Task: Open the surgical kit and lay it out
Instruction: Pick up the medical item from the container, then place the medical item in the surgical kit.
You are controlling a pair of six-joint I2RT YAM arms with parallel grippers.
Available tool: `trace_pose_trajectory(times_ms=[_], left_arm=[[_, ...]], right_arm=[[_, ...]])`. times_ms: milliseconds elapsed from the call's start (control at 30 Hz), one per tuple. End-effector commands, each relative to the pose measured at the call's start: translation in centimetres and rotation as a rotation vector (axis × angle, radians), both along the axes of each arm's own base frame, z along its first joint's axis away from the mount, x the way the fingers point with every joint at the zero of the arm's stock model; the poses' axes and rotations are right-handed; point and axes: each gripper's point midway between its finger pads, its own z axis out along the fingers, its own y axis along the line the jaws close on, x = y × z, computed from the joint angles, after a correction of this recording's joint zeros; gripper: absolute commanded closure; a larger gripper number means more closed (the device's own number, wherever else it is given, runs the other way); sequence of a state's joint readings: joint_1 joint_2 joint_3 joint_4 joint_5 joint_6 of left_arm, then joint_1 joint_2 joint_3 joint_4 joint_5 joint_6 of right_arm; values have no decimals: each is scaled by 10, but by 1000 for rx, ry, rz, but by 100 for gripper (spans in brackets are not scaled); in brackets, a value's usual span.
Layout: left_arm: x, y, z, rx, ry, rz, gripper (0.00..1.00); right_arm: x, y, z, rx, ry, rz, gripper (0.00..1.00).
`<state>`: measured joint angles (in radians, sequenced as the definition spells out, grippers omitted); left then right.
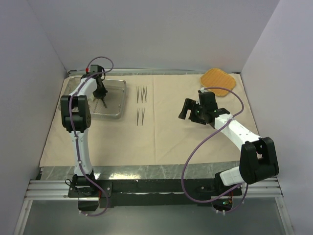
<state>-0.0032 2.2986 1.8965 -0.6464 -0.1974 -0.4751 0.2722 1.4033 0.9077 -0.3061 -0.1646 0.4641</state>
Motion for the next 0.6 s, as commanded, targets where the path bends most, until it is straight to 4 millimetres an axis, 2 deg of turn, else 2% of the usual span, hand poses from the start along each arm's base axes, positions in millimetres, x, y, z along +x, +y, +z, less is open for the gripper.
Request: trace_pose_trajectory(times_ms=[0, 33, 67, 133, 200, 267, 300, 367, 400, 433, 500, 567], left_arm=[[6, -14, 56, -76, -121, -20, 94], [3, -18, 61, -98, -127, -29, 94], [4, -21, 79, -110, -166, -34, 95], [0, -26, 101, -138, -211, -42, 96], [-1, -35, 117, -186, -247, -62, 96], [-6, -44, 137, -233, -291, -86, 97], [-11, -49, 138, -259, -291, -86, 97], [-14, -63, 161, -339, -349, -123, 97], [-20, -68, 159, -364, -338, -130, 97], [-25, -73, 170, -393, -356, -144, 97], [-35, -84, 169, -447, -343, -160, 97], [-43, -95, 178, -479, -358, -181, 97]], right_arm=[[9, 1, 12, 14, -54, -8, 0], [11, 4, 16, 23, -64, 1, 0], [11, 5, 18, 27, -70, 9, 0], [15, 12, 25, 39, -97, 29, 0], [17, 20, 31, 60, -116, 59, 0], [19, 34, 41, 93, -141, 103, 0], [24, 42, 49, 111, -167, 122, 0], [24, 58, 58, 147, -187, 167, 0], [29, 68, 66, 166, -211, 183, 0], [31, 75, 70, 180, -220, 199, 0], [35, 99, 82, 219, -234, 241, 0], [36, 122, 93, 256, -241, 276, 0]])
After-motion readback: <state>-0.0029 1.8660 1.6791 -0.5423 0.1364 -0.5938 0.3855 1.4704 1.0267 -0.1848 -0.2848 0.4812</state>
